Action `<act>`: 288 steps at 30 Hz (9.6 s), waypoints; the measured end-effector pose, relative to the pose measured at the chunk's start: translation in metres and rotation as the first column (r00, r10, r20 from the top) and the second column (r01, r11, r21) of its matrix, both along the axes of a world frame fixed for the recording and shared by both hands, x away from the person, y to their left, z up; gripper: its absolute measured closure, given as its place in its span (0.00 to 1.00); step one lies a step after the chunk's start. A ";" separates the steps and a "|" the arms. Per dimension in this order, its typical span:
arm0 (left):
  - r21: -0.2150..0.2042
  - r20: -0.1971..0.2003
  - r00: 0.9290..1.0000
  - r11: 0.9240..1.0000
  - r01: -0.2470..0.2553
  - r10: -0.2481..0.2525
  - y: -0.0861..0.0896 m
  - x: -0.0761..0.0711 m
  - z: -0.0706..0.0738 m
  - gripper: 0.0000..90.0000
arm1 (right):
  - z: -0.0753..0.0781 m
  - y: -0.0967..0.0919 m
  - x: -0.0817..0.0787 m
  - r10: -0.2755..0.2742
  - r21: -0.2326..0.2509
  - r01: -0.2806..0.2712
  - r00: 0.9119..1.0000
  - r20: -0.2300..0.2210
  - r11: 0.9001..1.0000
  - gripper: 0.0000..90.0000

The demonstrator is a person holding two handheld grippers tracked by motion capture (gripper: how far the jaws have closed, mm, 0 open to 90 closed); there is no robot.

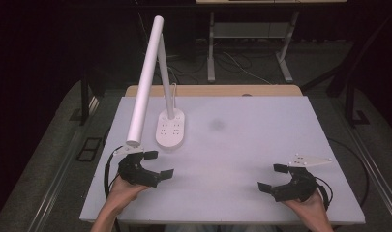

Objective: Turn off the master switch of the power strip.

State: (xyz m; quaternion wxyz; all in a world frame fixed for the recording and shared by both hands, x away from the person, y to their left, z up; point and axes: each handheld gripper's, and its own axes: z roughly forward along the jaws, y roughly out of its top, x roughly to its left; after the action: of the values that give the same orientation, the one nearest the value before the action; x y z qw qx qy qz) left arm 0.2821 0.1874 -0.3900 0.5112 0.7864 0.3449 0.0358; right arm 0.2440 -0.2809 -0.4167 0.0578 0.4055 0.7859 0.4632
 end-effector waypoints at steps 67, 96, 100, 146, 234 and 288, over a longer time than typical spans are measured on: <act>0.097 -0.016 0.998 0.993 -0.060 0.062 0.018 0.081 0.035 0.00 | -0.003 -0.003 0.002 -0.011 -0.016 0.011 1.000 -0.008 1.000 0.00; 0.152 -0.023 0.996 0.985 -0.085 0.089 0.026 0.113 0.046 0.01 | -0.004 -0.004 0.002 -0.015 -0.015 0.015 1.000 -0.015 1.000 0.00; 0.161 -0.017 0.996 0.983 -0.086 0.090 0.028 0.122 0.045 0.02 | -0.005 -0.004 0.002 -0.016 -0.015 0.016 1.000 -0.017 1.000 0.00; 0.121 -0.096 0.972 0.971 -0.204 0.216 0.039 0.186 0.020 0.15 | -0.007 -0.005 0.003 -0.019 -0.018 0.019 1.000 -0.020 1.000 0.00; 0.063 -0.189 0.920 0.939 -0.337 0.343 0.015 0.208 -0.045 1.00 | -0.006 -0.006 0.001 -0.023 -0.030 0.022 1.000 -0.010 0.999 0.00; -0.026 -0.097 0.916 0.919 -0.394 0.390 0.028 0.174 -0.011 1.00 | -0.005 -0.010 0.002 -0.030 -0.019 0.030 1.000 -0.001 0.999 0.00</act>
State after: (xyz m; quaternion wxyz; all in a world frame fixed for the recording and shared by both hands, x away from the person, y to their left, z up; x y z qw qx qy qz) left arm 0.4563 0.2153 -0.4007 0.4954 0.6904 0.5186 0.0944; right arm 0.2464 -0.2907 -0.4217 0.0681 0.4171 0.7842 0.4544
